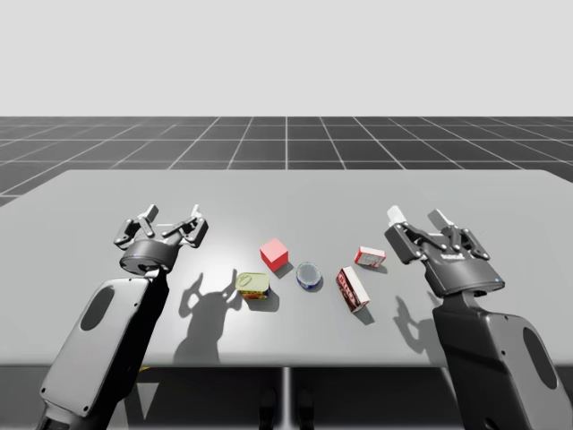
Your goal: Find the red cube and pick it up.
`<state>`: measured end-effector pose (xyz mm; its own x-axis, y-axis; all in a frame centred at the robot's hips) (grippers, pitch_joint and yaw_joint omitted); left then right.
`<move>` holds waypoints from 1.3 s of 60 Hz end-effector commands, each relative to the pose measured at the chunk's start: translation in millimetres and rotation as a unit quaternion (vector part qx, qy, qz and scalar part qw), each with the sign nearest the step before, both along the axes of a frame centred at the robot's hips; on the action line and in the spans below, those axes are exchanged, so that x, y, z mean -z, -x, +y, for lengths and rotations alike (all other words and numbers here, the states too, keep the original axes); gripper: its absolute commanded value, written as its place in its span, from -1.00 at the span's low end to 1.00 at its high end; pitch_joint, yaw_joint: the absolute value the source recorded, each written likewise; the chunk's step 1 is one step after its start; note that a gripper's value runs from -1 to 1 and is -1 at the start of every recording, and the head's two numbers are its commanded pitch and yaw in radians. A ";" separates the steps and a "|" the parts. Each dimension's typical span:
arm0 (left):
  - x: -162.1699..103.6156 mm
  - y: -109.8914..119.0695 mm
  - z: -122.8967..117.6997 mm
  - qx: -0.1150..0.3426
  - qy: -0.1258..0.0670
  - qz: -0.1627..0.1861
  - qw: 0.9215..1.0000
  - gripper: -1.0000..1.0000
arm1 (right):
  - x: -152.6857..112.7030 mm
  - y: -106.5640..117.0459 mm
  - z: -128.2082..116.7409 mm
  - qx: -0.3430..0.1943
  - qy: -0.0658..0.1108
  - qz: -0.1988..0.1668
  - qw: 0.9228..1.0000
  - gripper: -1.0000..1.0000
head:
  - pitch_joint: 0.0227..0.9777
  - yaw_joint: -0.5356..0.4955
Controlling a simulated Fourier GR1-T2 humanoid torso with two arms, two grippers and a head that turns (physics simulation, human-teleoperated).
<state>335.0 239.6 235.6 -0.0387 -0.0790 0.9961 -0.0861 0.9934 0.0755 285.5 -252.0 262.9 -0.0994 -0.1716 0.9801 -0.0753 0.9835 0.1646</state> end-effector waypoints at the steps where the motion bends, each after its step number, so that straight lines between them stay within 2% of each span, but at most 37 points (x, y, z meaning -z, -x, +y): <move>1: 0.0 0.4 -0.7 0.000 -0.002 0.000 1.000 -1.00 | -0.6 2.5 0.9 0.010 -0.007 -0.015 1.000 -1.00 | -0.88 0.03; 10: -0.3 0.7 -0.6 0.001 -0.001 -0.001 1.000 -1.00 | -1.8 0.6 -1.3 0.013 -0.002 -0.016 1.000 -1.00 | -0.82 0.02; 15: -0.7 0.8 -0.1 0.000 0.000 -0.001 1.000 -1.00 | -1.6 -0.1 -2.5 0.016 -0.003 -0.006 1.000 -1.00 | -0.72 0.01; 42: 0.1 0.4 -1.3 0.005 -0.002 0.002 1.000 -1.00 | -0.6 -0.7 -2.8 0.021 0.003 0.000 1.000 -1.00 | 0.09 -0.03; 57: 0.5 0.5 -2.7 0.008 -0.004 0.002 1.000 -1.00 | -0.4 -0.6 -3.0 0.020 0.005 0.001 1.000 -1.00 | 0.42 0.05; 66: 1.0 0.8 -4.0 0.013 -0.007 0.002 1.000 -1.00 | 0.1 -1.7 -3.2 0.019 0.006 0.002 1.000 -1.00 | 0.55 0.13; 78: 0.6 2.1 -6.4 0.023 -0.007 0.006 1.000 -1.00 | 0.8 -2.2 -2.9 0.020 0.007 0.004 1.000 -1.00 | 0.60 0.17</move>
